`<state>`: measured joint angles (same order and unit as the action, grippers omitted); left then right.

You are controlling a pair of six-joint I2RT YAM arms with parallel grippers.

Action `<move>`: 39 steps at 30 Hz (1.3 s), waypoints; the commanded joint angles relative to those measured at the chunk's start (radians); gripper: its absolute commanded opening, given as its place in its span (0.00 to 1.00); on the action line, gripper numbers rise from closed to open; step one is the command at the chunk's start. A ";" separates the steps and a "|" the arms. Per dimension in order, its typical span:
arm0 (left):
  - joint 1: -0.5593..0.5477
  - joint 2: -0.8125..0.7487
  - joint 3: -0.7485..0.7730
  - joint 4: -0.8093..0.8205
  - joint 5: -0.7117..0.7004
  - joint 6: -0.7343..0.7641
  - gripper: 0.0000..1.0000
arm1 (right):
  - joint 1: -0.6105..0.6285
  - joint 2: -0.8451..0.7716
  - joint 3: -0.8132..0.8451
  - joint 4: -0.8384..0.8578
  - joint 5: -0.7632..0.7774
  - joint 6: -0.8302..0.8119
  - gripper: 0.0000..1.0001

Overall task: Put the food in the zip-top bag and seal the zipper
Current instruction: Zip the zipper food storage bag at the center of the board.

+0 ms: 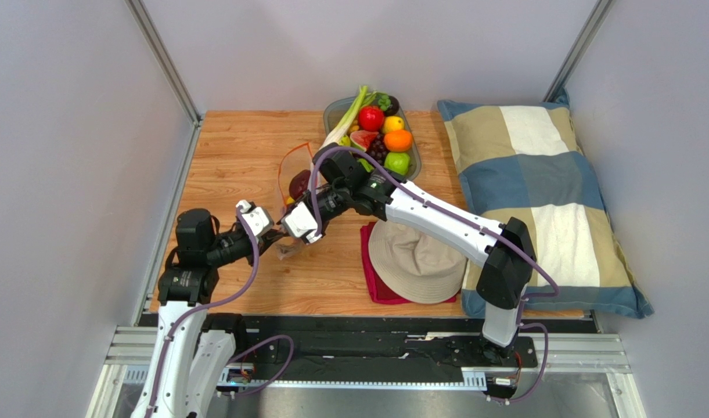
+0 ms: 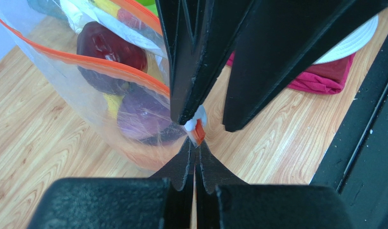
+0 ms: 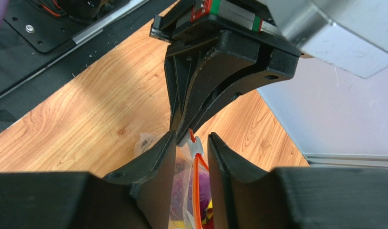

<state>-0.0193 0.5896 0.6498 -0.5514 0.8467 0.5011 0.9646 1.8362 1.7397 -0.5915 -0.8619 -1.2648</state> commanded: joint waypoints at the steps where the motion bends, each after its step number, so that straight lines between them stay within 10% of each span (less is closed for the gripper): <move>1: -0.002 -0.013 0.045 0.015 0.032 0.037 0.00 | 0.008 0.009 0.047 -0.005 0.047 -0.054 0.33; 17: -0.002 -0.039 0.050 -0.018 0.034 0.066 0.00 | 0.003 0.018 0.060 -0.024 0.116 -0.080 0.00; 39: -0.002 -0.065 0.047 -0.010 0.040 0.079 0.00 | -0.096 0.051 0.139 -0.113 0.159 -0.103 0.00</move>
<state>-0.0189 0.5377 0.6498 -0.5797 0.8406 0.5606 0.8883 1.8782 1.8187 -0.7109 -0.7418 -1.3769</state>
